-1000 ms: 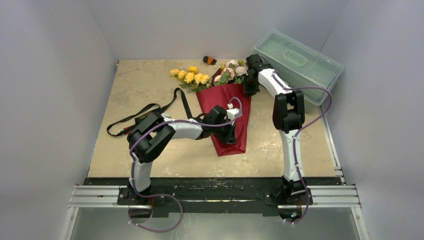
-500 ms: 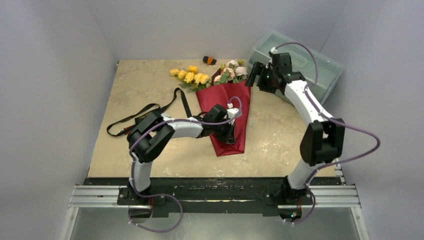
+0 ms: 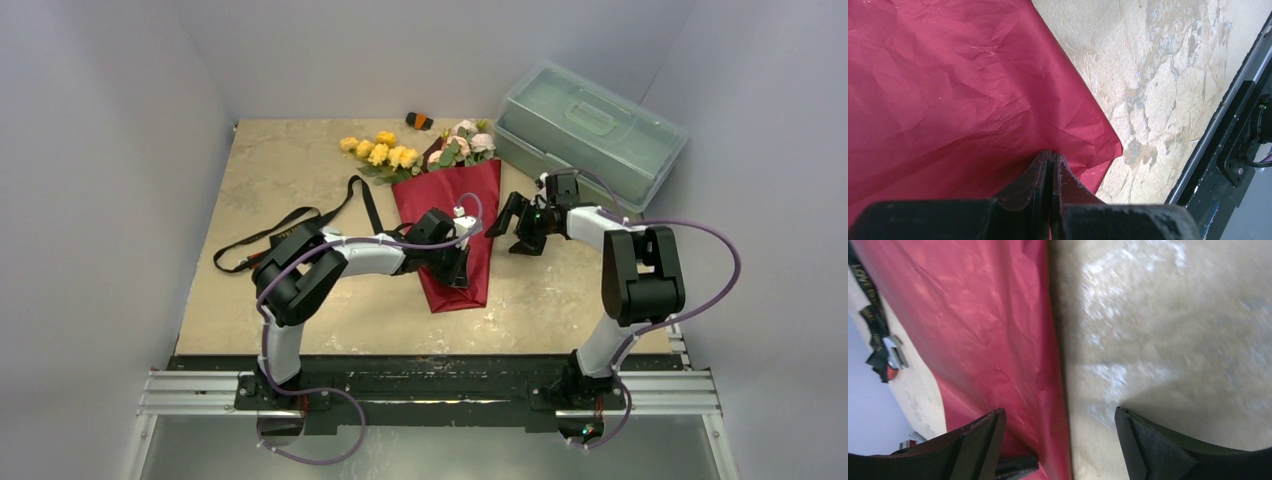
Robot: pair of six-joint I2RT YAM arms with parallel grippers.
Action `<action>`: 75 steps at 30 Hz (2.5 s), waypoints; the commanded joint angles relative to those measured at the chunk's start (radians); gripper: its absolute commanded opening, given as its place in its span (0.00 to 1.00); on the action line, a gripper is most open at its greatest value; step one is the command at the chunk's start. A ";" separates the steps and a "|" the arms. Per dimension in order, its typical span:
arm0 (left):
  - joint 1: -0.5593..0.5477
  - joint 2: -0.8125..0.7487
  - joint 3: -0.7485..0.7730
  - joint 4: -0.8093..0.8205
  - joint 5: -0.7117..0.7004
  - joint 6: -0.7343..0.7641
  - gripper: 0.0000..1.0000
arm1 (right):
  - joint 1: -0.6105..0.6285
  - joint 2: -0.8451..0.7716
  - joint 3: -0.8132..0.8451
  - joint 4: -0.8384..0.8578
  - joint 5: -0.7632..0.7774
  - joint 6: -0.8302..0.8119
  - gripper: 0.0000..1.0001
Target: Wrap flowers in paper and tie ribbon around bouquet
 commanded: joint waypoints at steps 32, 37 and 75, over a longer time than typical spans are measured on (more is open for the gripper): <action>0.084 -0.060 0.053 -0.125 0.212 0.040 0.00 | 0.153 0.473 -0.025 0.803 -0.292 0.370 0.46; 0.086 -0.085 0.097 -0.160 0.194 0.016 0.00 | 0.157 0.463 -0.016 0.790 -0.279 0.381 0.27; 0.304 -0.160 -0.076 -0.184 -0.650 -0.014 0.51 | 0.161 0.309 0.291 0.188 -0.166 0.254 0.00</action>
